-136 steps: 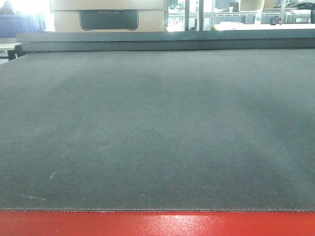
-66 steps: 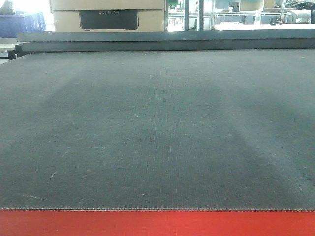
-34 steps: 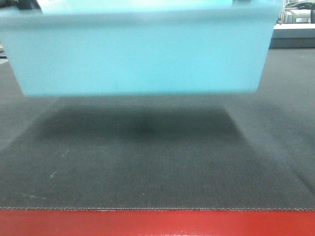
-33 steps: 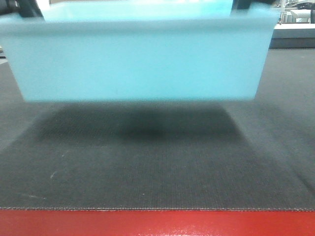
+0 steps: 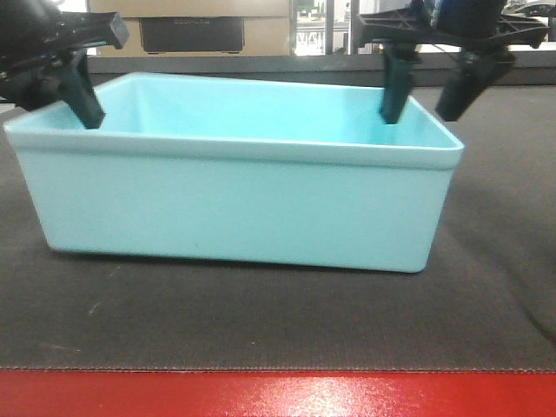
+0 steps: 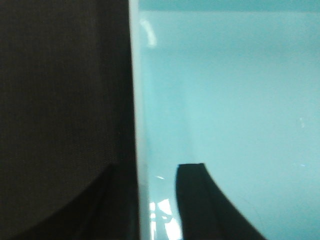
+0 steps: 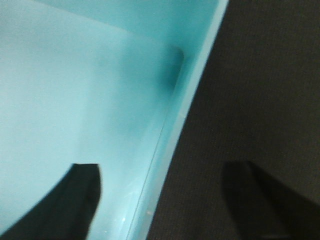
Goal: Fetch blue bin and place on conveyor start
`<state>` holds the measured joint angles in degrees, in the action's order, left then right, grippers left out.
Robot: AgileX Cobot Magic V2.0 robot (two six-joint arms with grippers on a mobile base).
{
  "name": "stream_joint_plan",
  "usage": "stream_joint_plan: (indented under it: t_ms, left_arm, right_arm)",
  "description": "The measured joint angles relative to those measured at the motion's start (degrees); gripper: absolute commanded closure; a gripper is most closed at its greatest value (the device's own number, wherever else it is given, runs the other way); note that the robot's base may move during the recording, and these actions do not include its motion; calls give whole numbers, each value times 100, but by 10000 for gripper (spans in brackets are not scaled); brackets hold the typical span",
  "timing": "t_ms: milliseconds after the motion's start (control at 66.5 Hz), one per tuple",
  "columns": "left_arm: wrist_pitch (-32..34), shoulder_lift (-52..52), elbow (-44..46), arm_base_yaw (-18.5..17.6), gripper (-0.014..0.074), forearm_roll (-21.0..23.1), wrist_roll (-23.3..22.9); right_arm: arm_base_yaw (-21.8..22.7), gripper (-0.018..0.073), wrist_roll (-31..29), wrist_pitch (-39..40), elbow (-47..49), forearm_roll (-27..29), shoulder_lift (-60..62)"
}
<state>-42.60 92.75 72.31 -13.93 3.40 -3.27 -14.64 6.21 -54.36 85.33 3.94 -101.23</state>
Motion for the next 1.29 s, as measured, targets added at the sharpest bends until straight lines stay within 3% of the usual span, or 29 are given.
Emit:
stream_joint_plan:
  t_ms: [75, 90, 316, 421, 692, 722, 993, 1294]
  left_arm:
    - [11, -13, 0, 0, -24, -13, 0]
    - [11, -13, 0, 0, -31, -13, 0]
    - [-215, -474, 0, 0, 115, -164, 9]
    - [-312, -938, 0, 0, 210, -490, 9]
    - [-499, -2208, -344, 150, 653, -974, 22]
    - [-442, -2343, -488, 201, 711, -986, 22]
    - [698, -3664, -2564, 779, 707, -926, 22]
    - [1599, -5415, -4290, 860, 707, -858, 22]
  right_arm:
    - [0, -5, -15, -12, 0, -10, 27]
    - [0, 1, -15, -12, 0, -21, 33]
    - [34, 141, -31, -55, -9, -22, 495]
    - [115, 284, -31, -55, -9, -47, 934]
    - [448, 726, -31, -4, -454, -430, 2091]
    - [501, 721, -31, 51, -618, -448, 2237]
    - [796, 721, -31, 1136, -2513, -524, 3524]
    - [809, 721, -31, 2815, -4716, -549, 5204]
